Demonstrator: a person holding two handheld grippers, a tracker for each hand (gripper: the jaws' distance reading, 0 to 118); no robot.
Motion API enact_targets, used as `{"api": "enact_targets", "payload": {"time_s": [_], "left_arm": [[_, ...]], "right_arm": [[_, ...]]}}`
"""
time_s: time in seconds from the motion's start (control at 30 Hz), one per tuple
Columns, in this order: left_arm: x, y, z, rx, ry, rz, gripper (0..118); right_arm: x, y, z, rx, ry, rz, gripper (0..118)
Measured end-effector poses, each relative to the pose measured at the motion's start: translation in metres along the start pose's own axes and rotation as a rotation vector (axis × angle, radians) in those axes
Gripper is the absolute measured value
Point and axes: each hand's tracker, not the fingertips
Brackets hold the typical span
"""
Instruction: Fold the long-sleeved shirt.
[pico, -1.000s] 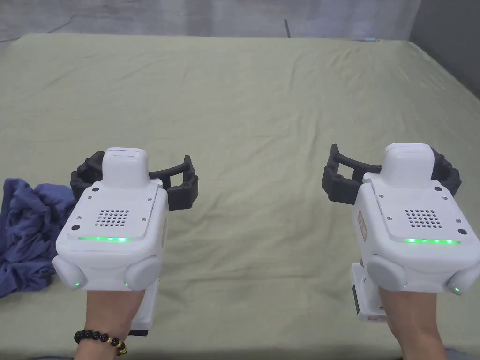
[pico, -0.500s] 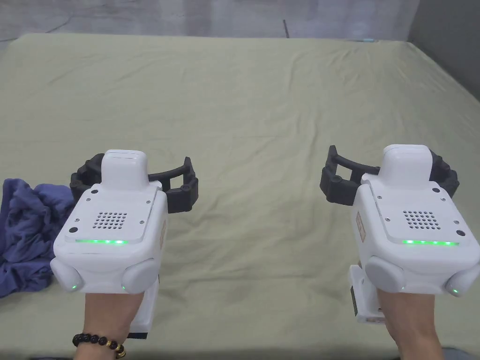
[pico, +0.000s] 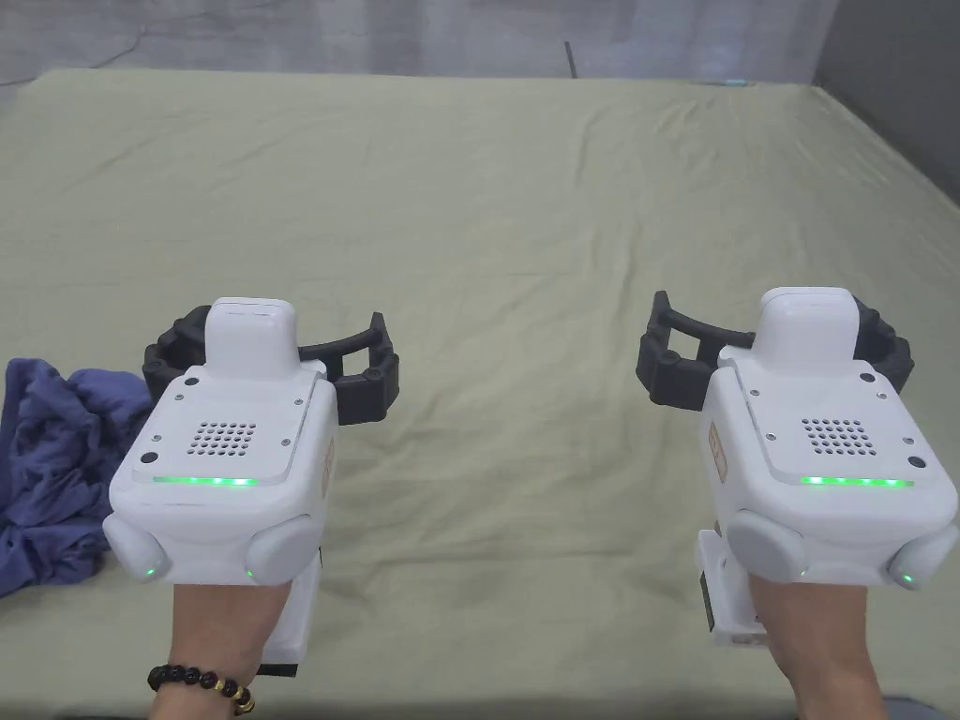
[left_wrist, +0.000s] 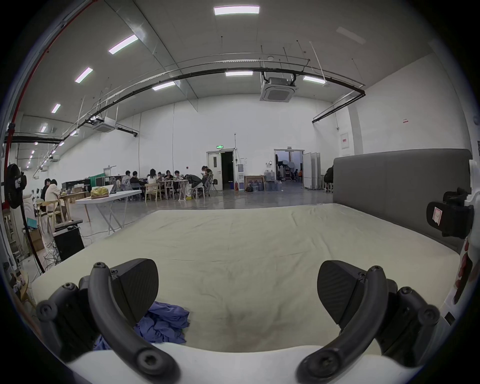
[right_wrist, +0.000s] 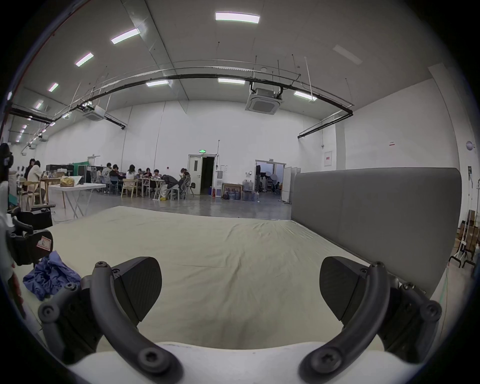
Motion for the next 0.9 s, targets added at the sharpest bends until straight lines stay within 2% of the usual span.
{"api": "enact_targets", "payload": {"time_s": [0.9], "left_arm": [[0.0003,-0.0006,-0.0048,0.015,-0.007,-0.007,118]], "right_arm": [[0.0009,-0.0001,-0.0031,0.011,-0.004,-0.007,118]]}}
